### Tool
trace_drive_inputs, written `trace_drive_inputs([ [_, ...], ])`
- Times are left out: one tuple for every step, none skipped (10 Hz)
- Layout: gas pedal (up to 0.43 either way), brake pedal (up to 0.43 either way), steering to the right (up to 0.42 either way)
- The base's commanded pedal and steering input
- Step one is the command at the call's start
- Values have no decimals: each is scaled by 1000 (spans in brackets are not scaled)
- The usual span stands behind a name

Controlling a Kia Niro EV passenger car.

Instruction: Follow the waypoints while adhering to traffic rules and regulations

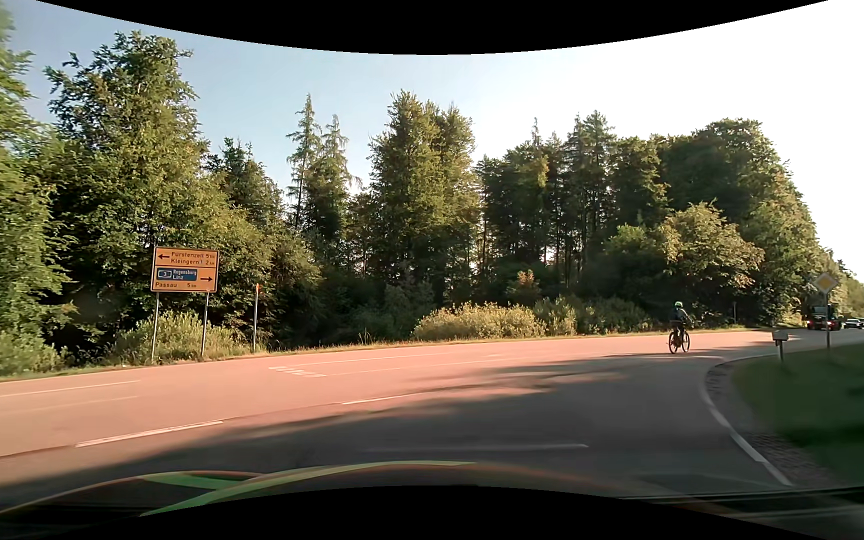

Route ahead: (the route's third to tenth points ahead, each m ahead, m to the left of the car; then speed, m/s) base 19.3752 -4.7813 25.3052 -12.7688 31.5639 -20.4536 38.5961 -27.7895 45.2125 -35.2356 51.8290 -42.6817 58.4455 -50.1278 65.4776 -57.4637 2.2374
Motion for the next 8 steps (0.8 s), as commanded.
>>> trace_drive_inputs([
  [169, 0, 29],
  [177, 0, 48],
  [177, 0, 67],
  [177, 0, 86],
  [189, 0, 109],
  [189, 0, 127],
  [189, 0, 141],
  [197, 0, 154],
])
